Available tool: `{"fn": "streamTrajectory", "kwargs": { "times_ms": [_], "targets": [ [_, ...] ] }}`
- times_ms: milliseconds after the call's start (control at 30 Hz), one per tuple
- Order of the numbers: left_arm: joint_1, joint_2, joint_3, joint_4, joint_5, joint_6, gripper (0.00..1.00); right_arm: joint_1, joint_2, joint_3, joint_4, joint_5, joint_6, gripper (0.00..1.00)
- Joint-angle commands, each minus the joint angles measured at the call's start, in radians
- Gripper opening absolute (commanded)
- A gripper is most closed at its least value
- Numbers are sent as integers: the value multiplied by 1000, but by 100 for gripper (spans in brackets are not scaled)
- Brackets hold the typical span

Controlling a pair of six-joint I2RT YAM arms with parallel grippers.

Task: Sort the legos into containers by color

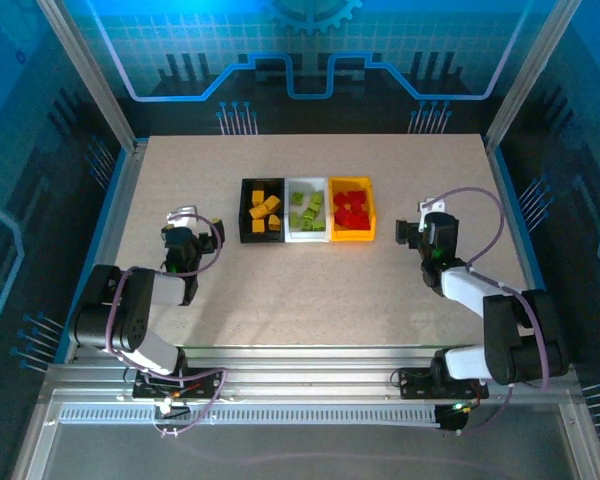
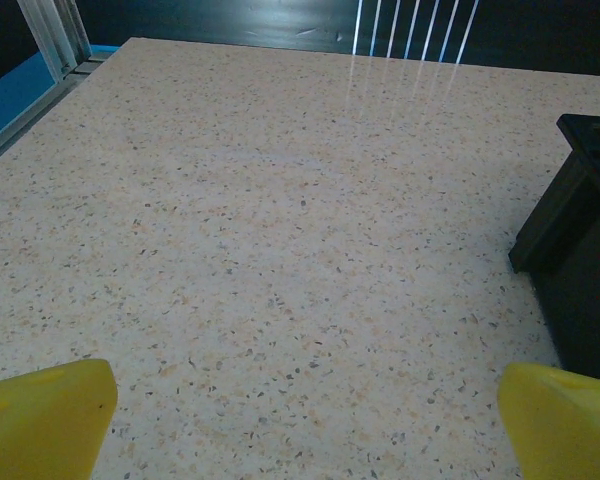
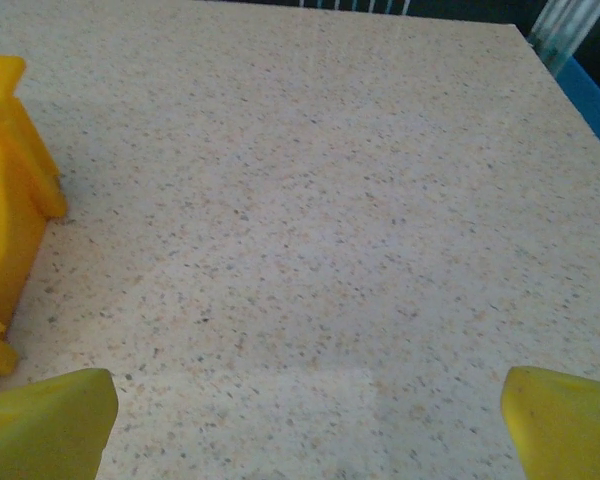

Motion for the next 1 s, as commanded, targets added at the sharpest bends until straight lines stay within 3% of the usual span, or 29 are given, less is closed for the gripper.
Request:
{"fn": "streamTrajectory", "kwargs": {
  "times_ms": [0, 100, 167, 200, 967],
  "targets": [
    [1, 9, 2, 37, 19, -10, 99, -16, 79, -45, 219, -45, -16, 100],
    [1, 8, 3, 38, 18, -10, 99, -10, 108, -42, 236, -118, -47, 100],
    [0, 8, 3, 37, 17, -9, 99, -21, 144, -88, 368, -145, -55, 100],
    [0, 8, 3, 36, 18, -8, 99, -21, 123, -67, 286, -144, -44, 100],
    [-3, 8, 6, 31, 17, -3, 99, -27, 128, -73, 308, -156, -45, 100]
  ]
}}
